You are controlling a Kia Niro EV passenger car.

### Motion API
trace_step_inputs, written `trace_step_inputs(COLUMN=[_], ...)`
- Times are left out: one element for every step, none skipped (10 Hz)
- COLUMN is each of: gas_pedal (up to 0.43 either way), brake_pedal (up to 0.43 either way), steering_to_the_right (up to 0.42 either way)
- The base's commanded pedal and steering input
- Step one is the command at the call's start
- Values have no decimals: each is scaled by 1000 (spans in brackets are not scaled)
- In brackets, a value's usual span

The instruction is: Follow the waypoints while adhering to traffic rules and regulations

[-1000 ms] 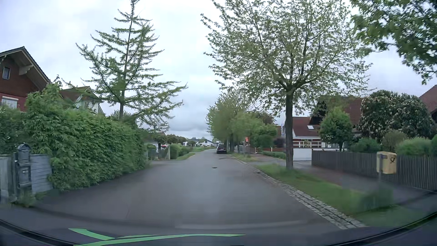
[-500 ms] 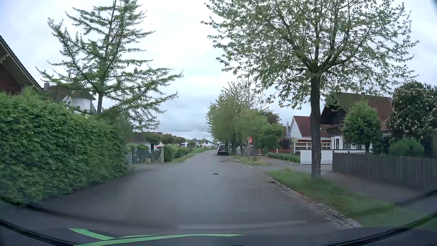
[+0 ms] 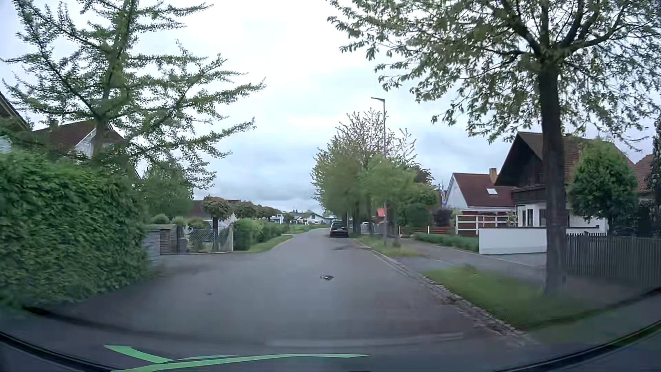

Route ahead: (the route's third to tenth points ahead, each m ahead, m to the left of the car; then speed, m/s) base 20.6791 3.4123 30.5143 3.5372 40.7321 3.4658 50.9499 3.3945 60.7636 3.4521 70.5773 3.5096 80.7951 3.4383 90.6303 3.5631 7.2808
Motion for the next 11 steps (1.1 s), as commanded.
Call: trace_step_inputs(gas_pedal=[87,87,87,87,87,87,87,87,87,87,87], brake_pedal=[0,0,0,0,0,0,0,0,0,0,0], steering_to_the_right=[-5,-6,-6,-6,-6,-6,-6,-6,-6,-6,-7])
